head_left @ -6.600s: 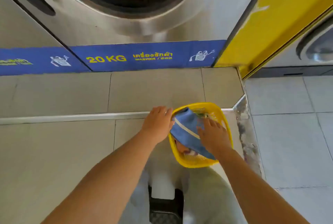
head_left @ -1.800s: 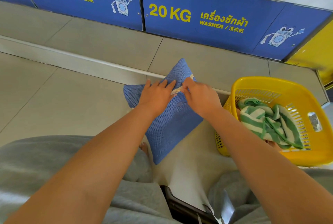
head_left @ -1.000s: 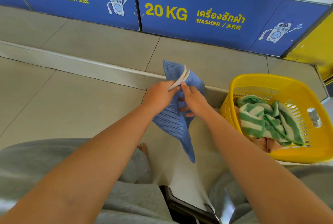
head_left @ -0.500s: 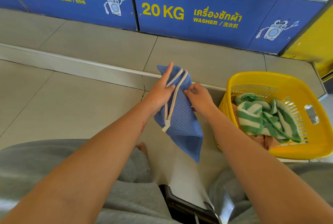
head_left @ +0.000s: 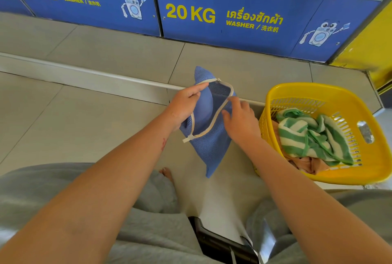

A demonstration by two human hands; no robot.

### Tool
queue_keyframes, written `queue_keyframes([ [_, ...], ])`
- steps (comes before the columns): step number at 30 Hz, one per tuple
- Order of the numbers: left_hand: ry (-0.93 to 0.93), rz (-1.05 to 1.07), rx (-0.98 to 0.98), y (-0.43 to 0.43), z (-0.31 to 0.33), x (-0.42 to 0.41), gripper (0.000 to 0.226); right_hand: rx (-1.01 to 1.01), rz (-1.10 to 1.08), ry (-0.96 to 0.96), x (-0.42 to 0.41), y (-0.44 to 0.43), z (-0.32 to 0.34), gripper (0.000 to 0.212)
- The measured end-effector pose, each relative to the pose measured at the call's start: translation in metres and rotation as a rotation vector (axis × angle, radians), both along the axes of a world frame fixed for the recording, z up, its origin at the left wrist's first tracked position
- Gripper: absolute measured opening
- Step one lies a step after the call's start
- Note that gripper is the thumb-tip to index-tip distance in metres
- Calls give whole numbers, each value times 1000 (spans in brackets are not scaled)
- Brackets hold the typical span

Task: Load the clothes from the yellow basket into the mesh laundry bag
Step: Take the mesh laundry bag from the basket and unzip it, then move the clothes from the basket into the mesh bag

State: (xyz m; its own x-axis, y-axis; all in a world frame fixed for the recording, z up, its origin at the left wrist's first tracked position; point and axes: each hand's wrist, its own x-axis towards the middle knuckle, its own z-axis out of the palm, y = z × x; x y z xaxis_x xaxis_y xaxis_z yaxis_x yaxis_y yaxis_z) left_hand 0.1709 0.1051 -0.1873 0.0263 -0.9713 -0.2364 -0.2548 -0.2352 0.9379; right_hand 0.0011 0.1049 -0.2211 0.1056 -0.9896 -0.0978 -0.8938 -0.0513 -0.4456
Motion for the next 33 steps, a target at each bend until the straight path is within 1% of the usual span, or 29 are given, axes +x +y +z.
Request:
queue_keyframes([
  [2,19,7,-22,1,4,-3,40,-91,160,98,3,2,1,42],
  [4,30,10,-44,2,6,-5,40,-90,231,223,4,2,-2,38],
  [7,53,69,-50,0,7,-3,40,0,211,327,0,2,-11,48],
  [10,5,176,-42,-6,6,4,43,59,139,387,-11,2,-18,56],
  [12,-16,181,-43,-9,4,8,47,80,97,411,-17,5,-19,57],
  [14,-60,151,-50,-12,3,9,53,70,97,418,-17,6,-18,58],
  [16,-170,101,-72,-16,4,7,56,46,114,405,-16,5,-15,56],
  [20,-350,-6,-172,-24,15,-3,54,-50,197,379,-16,4,-6,49],
  [24,-504,-114,-286,-32,30,-13,53,-143,223,331,-21,6,9,49],
  [28,-598,-167,-380,-37,45,-31,51,-201,151,284,-37,6,23,51],
  [33,-643,-201,-468,-35,50,-59,52,-238,-50,238,-72,4,29,48],
])
